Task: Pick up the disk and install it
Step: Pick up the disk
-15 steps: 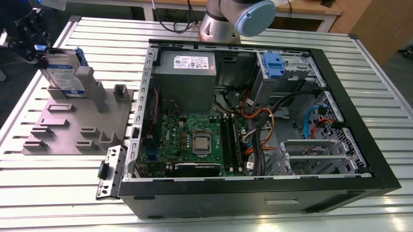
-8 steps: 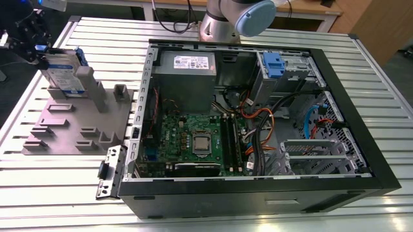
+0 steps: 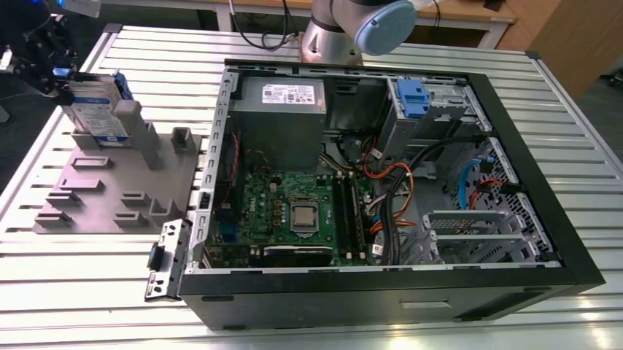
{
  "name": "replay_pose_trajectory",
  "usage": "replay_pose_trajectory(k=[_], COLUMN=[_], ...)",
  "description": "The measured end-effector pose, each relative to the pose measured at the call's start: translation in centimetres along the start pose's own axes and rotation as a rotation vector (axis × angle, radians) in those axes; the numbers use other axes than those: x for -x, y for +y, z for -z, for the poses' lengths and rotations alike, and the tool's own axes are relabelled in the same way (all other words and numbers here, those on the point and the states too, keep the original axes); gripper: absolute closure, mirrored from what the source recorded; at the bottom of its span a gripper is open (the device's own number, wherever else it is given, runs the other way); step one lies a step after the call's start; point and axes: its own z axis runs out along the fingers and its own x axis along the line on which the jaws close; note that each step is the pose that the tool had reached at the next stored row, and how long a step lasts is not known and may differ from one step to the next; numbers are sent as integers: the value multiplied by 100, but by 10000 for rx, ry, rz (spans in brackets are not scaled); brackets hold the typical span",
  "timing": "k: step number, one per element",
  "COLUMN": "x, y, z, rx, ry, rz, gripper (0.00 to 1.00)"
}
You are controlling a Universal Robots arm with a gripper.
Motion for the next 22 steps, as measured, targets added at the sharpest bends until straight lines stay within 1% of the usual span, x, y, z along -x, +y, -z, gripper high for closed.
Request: replay_pose_trajectory(k=[12, 13, 15, 16, 22], x=[-10, -10, -10, -10, -10], y=[-1, -1, -1, -2, -1], z=[-1, -1, -2, -1, -2], rx=[0, 0, -1, 0, 0], ry=[5, 5, 4, 4, 5], rz=[2, 2, 2, 2, 2], gripper=[55, 56, 56, 62, 63])
